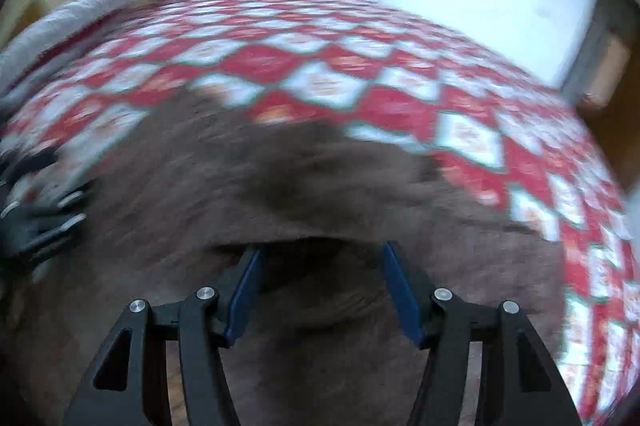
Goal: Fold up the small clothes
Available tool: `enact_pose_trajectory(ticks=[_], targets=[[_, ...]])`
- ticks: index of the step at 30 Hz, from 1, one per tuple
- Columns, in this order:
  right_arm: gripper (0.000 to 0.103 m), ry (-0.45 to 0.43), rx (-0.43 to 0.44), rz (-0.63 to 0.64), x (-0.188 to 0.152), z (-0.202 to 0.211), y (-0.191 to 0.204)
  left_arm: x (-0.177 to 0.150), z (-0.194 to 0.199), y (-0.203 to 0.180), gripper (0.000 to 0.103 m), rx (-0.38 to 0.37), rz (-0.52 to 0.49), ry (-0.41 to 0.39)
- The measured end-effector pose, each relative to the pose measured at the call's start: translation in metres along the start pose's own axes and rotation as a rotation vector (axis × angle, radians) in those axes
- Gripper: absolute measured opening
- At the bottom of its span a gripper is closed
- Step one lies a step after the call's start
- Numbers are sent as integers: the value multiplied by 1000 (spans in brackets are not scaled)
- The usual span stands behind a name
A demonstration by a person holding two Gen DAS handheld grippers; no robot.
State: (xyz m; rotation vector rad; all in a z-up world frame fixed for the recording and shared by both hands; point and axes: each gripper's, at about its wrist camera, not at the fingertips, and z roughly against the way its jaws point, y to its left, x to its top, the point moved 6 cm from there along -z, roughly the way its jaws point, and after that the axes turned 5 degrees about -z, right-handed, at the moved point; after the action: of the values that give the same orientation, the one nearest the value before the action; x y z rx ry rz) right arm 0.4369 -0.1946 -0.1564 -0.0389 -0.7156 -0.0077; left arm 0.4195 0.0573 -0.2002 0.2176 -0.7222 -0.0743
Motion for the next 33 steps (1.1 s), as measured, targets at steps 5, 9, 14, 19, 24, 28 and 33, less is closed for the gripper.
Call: enact_pose_trajectory(ticks=[5,9,14,19,24,28,33], targets=[[61,1,-51,-325,4,5,-91,-2,-3,5,89,-34,49,12],[61,-23,101,-288,-8,29,-78,-2,-4,5,92,-19,52,13],[61,-20,237,-23,-15,40,16,-3,-3,6,93,-12,52,10],[61,-32,164,278,-28,22,106,-3,-3,8,95,-5,55,9],[61,-74,-193,75,13,-12,22,-4,-3,8,95,-12,63,11],[61,-30,-296,-110,20,-9,-69,-5,-4,9,96,-22,73,13],[61,-32,-16,-185,4,20,-75,-5,-5,11,98,-33,88,16]])
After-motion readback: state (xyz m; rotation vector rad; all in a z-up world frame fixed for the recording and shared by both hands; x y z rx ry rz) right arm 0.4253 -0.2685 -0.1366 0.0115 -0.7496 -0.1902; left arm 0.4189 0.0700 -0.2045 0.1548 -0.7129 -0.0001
